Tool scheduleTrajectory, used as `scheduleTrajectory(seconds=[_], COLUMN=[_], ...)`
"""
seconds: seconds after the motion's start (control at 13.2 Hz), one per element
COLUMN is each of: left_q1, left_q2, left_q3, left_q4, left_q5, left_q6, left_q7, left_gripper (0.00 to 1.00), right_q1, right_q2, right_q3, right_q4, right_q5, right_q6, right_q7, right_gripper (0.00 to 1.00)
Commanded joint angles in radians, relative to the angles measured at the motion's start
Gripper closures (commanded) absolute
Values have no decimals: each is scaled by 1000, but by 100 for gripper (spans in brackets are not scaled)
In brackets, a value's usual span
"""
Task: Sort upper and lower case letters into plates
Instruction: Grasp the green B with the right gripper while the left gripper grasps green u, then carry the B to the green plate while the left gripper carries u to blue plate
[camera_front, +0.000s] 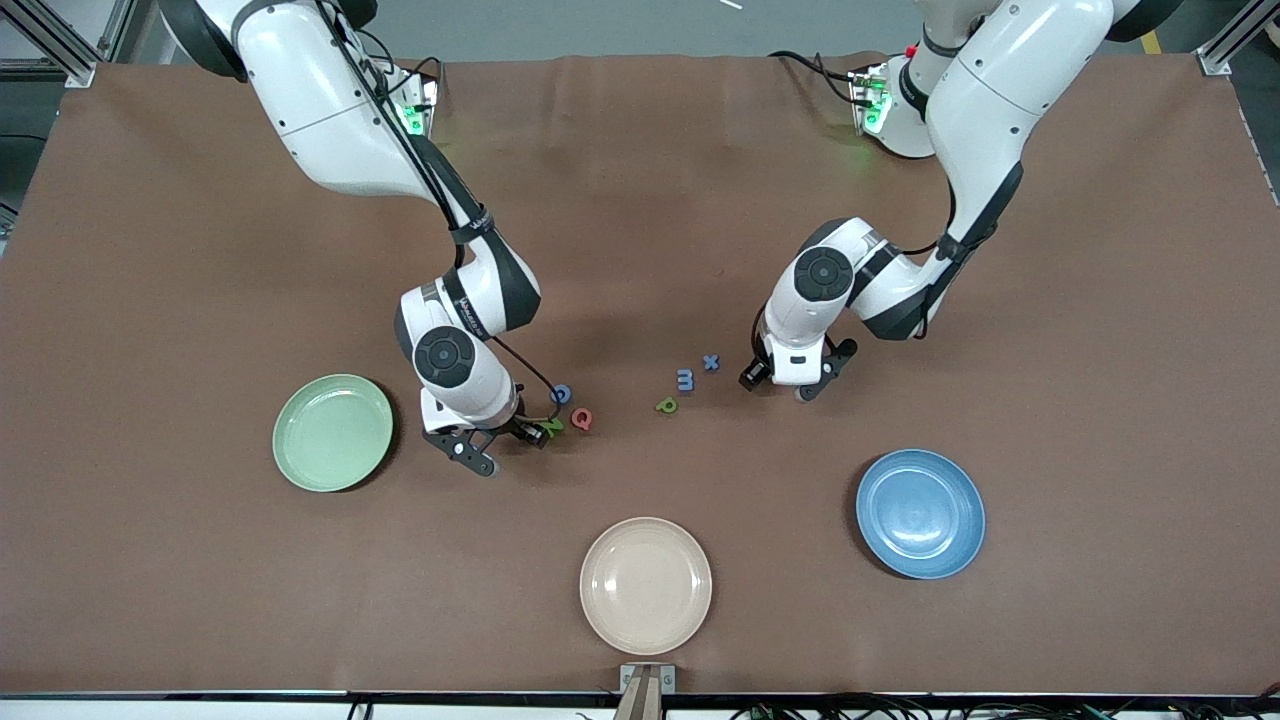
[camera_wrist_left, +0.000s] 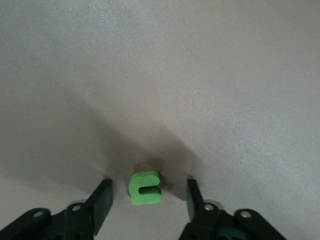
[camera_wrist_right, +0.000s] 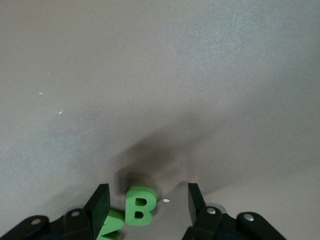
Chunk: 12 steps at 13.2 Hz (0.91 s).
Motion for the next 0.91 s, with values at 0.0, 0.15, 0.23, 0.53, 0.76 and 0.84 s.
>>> scheduleTrajectory(seconds=[0.0, 0.15, 0.23, 0.53, 0.76, 0.84], left_q1=[-1, 5, 6, 23, 61, 78], left_q2=[13, 6, 3, 10, 13, 15], left_q3=[4, 4, 4, 6, 71, 99], left_q4=[14, 28, 56, 253, 323, 335], left_q5=[31, 32, 34, 79, 119, 118], left_q6=[-3, -22, -70, -281, -285, -285], left_q7=[-18, -15, -10, 66, 225, 325], left_gripper=[76, 100, 100, 100, 100, 100], right_q1=[9, 14, 20, 40, 38, 37], right_q2=[-15, -15, -15, -16, -16, -16], right_q3=[-9, -8, -8, -9, -8, -8], right_q4=[-23, -26, -26, -31, -34, -34], right_q5=[-25, -27, -27, -31, -59, -60], right_q6=[9, 8, 8, 4, 4, 4], right_q7=[28, 31, 52, 69, 69, 69], right_gripper=[32, 32, 32, 36, 41, 43])
